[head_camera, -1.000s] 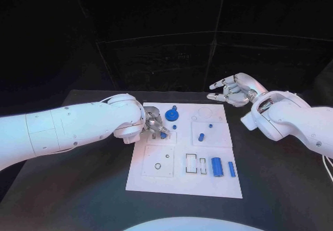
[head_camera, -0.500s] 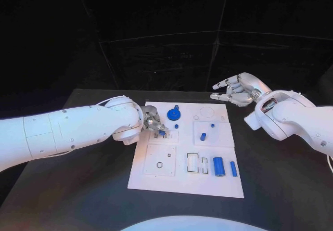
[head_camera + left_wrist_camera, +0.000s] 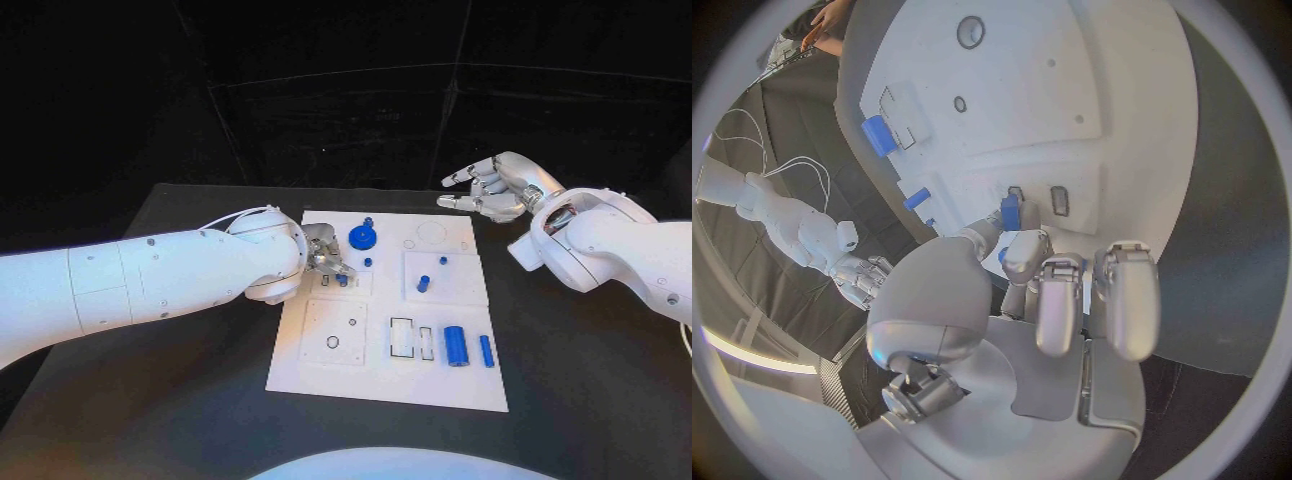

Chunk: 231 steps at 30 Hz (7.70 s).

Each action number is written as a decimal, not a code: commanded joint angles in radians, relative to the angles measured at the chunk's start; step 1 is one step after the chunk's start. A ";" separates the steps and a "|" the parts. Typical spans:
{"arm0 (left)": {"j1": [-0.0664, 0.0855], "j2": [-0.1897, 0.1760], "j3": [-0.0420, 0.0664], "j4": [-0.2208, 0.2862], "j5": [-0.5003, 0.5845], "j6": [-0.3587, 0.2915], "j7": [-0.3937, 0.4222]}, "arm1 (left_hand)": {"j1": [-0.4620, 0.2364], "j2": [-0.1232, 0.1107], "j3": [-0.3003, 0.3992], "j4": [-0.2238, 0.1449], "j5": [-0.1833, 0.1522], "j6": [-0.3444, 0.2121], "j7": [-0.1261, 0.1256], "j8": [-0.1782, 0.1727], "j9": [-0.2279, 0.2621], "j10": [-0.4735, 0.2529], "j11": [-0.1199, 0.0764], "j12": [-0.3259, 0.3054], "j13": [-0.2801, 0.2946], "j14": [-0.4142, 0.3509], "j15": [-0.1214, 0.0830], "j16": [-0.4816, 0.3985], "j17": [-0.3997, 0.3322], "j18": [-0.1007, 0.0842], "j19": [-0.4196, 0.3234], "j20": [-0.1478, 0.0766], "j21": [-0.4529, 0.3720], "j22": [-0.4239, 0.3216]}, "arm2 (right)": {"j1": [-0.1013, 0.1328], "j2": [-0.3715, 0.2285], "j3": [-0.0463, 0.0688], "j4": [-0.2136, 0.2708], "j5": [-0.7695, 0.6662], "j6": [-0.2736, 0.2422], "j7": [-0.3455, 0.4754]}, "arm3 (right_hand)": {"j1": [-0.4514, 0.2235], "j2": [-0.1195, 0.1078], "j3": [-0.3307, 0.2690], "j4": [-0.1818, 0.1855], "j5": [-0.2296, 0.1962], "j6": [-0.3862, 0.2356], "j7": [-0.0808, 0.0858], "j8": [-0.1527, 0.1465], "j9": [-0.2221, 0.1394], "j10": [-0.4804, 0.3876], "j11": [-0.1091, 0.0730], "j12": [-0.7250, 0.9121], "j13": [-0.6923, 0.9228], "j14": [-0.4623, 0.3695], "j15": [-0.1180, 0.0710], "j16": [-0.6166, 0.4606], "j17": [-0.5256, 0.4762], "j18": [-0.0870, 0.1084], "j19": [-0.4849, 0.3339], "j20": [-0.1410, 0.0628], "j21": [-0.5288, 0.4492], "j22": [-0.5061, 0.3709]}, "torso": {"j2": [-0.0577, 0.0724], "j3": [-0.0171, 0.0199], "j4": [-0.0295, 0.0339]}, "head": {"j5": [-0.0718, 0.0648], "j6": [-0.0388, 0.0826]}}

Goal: Assemble the parts on the task board

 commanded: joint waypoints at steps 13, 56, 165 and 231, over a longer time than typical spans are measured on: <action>-0.002 0.006 0.001 -0.003 -0.071 0.036 -0.017 | 0.012 -0.005 0.086 -0.076 0.001 0.004 -0.008 0.004 0.002 0.005 -0.001 0.002 0.001 0.106 0.001 0.003 0.263 -0.001 0.008 0.000 -0.004 0.065 | 0.002 0.004 0.000 -0.001 0.000 0.019 0.000 | 0.008 0.008 -0.006 -0.001 -0.001 -0.007 -0.001 0.007 0.000 -0.007 -0.001 -0.003 0.001 0.063 0.006 -0.003 0.099 0.004 -0.005 0.002 -0.003 0.000 | 0.000 0.0006 0.0003 | 0.010 -0.006; -0.004 0.016 0.001 -0.014 -0.053 0.096 -0.019 | -0.103 -0.056 0.029 -0.003 0.000 0.038 -0.012 0.024 0.017 0.024 -0.004 0.020 0.018 0.106 -0.002 0.003 0.263 -0.002 0.009 -0.005 -0.003 0.070 | 0.002 0.013 0.000 -0.008 0.000 0.029 0.007 | -0.008 0.023 -0.051 0.028 -0.061 -0.013 0.000 0.018 0.000 -0.010 0.001 0.006 -0.001 0.063 0.008 -0.007 0.097 0.004 -0.005 0.003 -0.006 -0.003 | 0.000 0.0006 -0.0002 | 0.017 -0.016; 0.079 0.157 0.074 -0.428 0.037 0.353 0.020 | -0.051 -0.038 -0.422 0.188 0.002 -0.015 0.023 -0.076 -0.041 -0.037 0.025 -0.061 -0.070 0.106 0.021 0.003 0.263 0.000 0.005 0.017 -0.018 0.068 | 0.001 0.048 0.000 -0.050 0.010 0.037 0.009 | -0.133 0.049 -0.086 0.064 -0.048 -0.038 0.007 0.046 -0.001 -0.072 0.009 -0.029 -0.065 0.045 0.014 -0.059 0.038 0.020 -0.043 0.010 -0.061 -0.092 | 0.000 0.0003 0.0019 | 0.008 -0.001; 0.065 0.184 0.060 -0.445 0.041 0.394 0.047 | 0.202 0.094 -0.358 0.030 0.002 0.022 0.001 -0.084 -0.084 -0.030 0.006 -0.052 -0.070 0.106 0.009 0.003 0.263 0.002 0.002 0.008 -0.024 0.068 | 0.001 0.067 0.000 -0.068 0.010 0.043 0.012 | -0.128 0.059 -0.087 0.064 -0.039 -0.036 0.006 0.049 0.000 -0.070 0.008 -0.026 -0.064 0.045 0.013 -0.061 0.035 0.021 -0.043 0.009 -0.062 -0.093 | 0.000 0.0001 0.0023 | 0.009 -0.015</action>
